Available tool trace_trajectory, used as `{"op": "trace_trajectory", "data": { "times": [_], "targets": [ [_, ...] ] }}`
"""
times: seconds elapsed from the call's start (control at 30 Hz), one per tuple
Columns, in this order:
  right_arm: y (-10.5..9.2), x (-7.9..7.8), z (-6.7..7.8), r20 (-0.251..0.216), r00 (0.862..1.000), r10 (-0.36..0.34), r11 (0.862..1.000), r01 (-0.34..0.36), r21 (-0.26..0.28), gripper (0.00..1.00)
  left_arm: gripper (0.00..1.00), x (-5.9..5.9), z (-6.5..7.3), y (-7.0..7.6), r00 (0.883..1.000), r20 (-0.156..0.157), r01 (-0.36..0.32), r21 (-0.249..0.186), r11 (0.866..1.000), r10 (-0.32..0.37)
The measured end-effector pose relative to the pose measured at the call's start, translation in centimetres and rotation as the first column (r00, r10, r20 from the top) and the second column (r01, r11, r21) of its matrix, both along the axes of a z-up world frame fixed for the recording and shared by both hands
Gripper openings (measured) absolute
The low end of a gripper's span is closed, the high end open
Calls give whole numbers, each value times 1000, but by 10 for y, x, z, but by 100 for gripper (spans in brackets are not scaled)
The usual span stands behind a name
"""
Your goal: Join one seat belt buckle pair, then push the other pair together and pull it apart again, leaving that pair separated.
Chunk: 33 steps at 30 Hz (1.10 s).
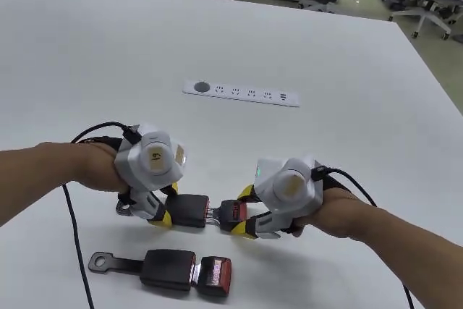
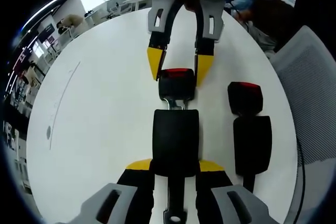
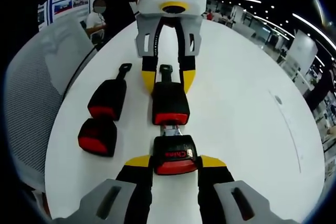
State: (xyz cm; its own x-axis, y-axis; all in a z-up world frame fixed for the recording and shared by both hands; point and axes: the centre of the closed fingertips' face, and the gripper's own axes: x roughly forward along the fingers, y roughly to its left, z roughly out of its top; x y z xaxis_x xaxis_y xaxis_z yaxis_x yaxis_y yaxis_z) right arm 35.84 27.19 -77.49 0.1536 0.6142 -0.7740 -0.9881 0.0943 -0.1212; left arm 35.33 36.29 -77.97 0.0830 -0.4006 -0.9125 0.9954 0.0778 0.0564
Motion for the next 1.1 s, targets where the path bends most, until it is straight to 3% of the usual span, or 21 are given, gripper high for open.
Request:
{"op": "trace_trajectory", "data": {
  "times": [0.8, 1.1],
  "targets": [
    [14, -5, 5, -15, 1000, -20, 1000, 20, 2, 28, 29, 1, -1, -1, 1000, -8, -7, 12, 1000, 7],
    [18, -1, -1, -16, 999, -37, 999, 36, -2, 28, 29, 0, -1, -1, 1000, -13, -7, 26, 1000, 7]
  ]
}}
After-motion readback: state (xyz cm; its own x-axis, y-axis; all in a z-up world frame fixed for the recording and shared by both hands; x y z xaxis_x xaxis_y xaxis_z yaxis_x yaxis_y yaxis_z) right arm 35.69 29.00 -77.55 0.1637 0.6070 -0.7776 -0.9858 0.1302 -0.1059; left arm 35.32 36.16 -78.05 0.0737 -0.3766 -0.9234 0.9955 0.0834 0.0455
